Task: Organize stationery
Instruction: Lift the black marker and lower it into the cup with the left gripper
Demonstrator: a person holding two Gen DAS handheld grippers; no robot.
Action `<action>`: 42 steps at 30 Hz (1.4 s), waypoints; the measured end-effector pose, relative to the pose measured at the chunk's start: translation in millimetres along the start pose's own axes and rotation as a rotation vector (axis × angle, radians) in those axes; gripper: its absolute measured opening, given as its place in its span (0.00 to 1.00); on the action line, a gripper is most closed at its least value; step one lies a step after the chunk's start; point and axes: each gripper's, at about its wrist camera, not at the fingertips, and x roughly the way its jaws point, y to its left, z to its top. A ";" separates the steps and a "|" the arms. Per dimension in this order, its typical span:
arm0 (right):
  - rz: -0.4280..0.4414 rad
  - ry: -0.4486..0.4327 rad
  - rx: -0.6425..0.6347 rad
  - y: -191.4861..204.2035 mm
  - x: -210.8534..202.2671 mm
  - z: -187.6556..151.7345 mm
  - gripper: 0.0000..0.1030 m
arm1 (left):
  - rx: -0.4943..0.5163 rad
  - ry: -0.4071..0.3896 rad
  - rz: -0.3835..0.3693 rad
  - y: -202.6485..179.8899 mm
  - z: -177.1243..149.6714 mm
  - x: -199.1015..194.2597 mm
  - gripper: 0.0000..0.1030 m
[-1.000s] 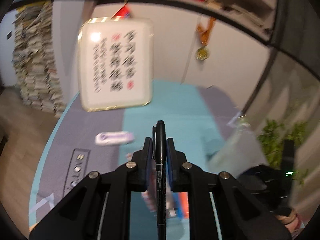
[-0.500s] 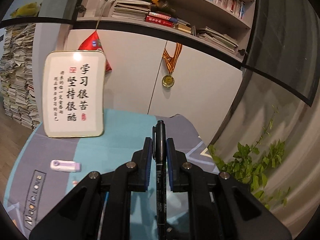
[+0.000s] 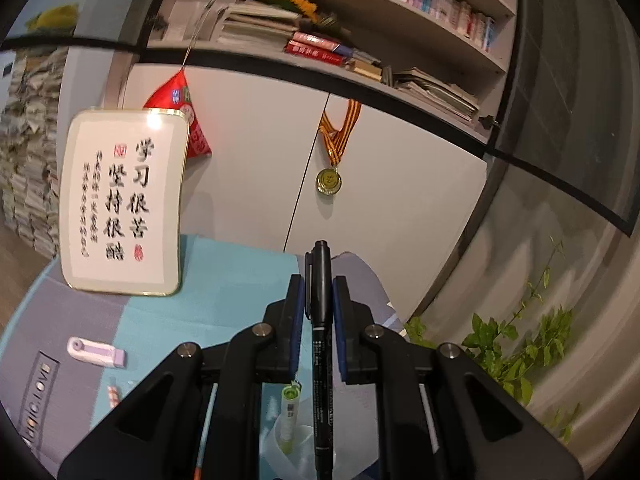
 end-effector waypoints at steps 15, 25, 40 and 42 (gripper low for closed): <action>0.000 0.000 0.001 0.4 0.1 -0.2 0.67 | 0.085 -0.069 0.025 -8.0 -14.3 4.6 0.12; -0.001 0.000 -0.001 -0.1 0.2 -0.3 0.67 | 0.103 -0.026 0.006 -4.5 -21.8 9.8 0.12; 0.004 0.002 -0.004 2.2 -0.4 1.1 0.67 | 0.092 -0.011 -0.024 2.6 -25.6 8.0 0.12; 0.004 0.002 -0.004 2.9 -0.3 1.0 0.67 | 0.100 -0.013 -0.028 0.7 -26.4 5.8 0.12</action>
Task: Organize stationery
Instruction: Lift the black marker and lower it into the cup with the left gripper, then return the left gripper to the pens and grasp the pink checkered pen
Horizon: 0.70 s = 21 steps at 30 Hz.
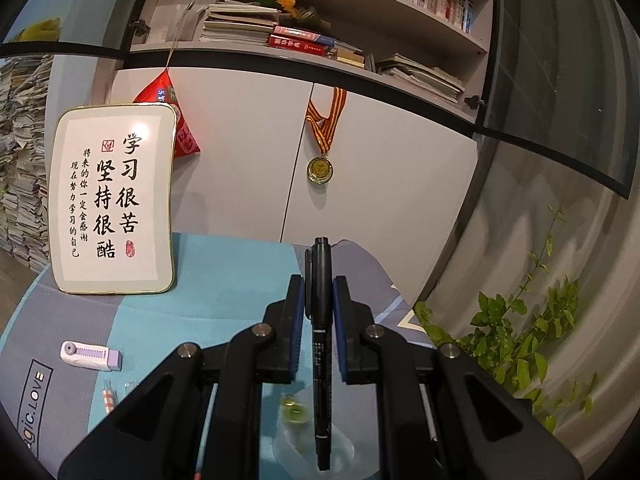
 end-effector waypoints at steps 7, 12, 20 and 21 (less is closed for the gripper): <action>0.004 -0.001 0.003 -0.3 -0.2 0.1 0.67 | 0.025 0.019 -0.024 -0.6 -3.4 -7.2 0.12; 0.006 -0.002 0.006 -0.6 -0.2 0.4 0.67 | 0.013 0.058 -0.035 8.9 -8.9 -10.7 0.13; 0.012 -0.005 0.010 -1.0 0.0 1.0 0.65 | 0.025 0.065 -0.053 12.4 -10.8 -19.6 0.12; 0.012 -0.005 0.008 -0.7 0.5 1.5 0.65 | 0.028 0.062 -0.055 12.1 -10.6 -21.7 0.12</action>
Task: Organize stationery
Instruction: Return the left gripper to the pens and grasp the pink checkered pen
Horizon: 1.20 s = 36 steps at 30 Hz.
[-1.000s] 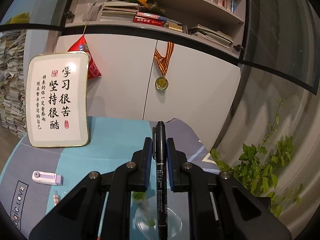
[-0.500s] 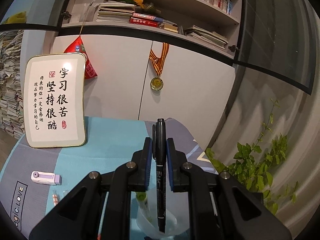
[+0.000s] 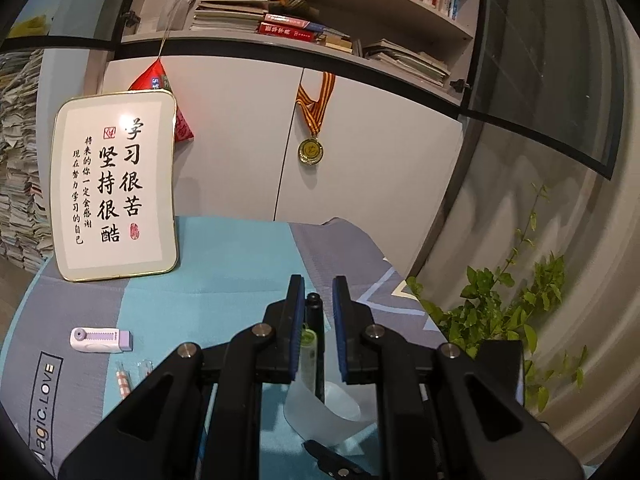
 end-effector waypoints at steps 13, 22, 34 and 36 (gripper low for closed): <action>-0.003 0.003 -0.010 1.2 1.3 -0.6 0.65 | -0.034 0.040 0.183 60.3 -11.0 -36.2 0.40; -0.013 0.006 -0.020 2.5 2.1 -1.8 0.65 | -0.225 0.263 0.299 134.1 -42.9 -8.0 0.38; -0.014 0.006 -0.020 2.7 2.1 -1.9 0.65 | -0.200 0.373 0.395 144.8 -58.5 31.7 0.28; -0.014 0.006 -0.020 2.6 2.1 -1.9 0.65 | -0.204 0.389 0.404 146.6 -62.3 36.1 0.25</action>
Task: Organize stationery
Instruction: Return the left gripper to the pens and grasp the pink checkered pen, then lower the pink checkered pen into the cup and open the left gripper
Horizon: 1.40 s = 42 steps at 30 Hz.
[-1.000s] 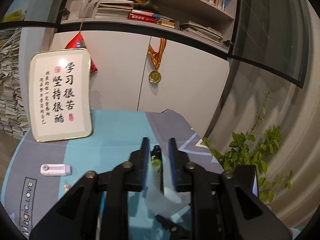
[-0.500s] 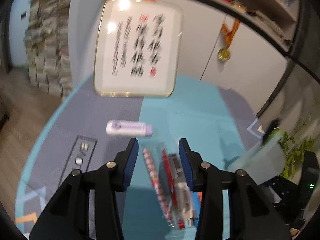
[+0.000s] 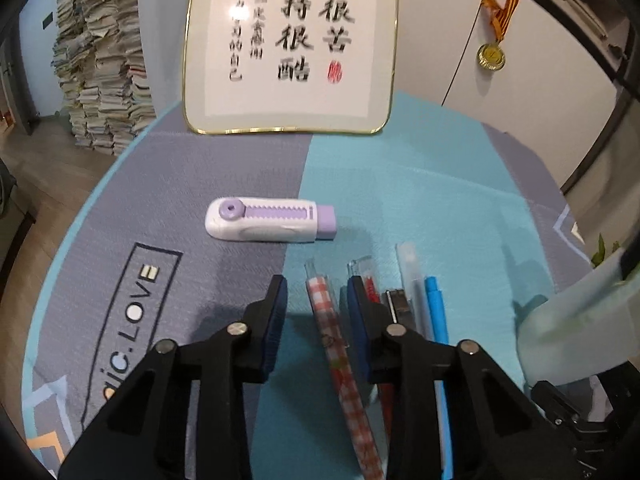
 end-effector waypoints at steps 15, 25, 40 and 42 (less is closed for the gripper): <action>-0.001 0.000 -0.001 0.7 -0.5 -1.0 0.65 | 0.023 -0.043 -0.013 -8.1 1.9 -17.2 0.12; -0.001 0.000 -0.001 0.9 -0.6 -0.8 0.65 | 0.077 -0.172 -0.072 -23.7 1.3 -71.8 0.11; -0.001 0.000 -0.001 0.8 -0.8 -0.9 0.65 | 0.145 -0.307 -0.152 -46.2 1.2 -129.2 0.11; -0.001 0.001 -0.001 0.8 -0.8 -1.0 0.65 | 0.148 -0.335 -0.173 -50.6 2.7 -138.8 0.11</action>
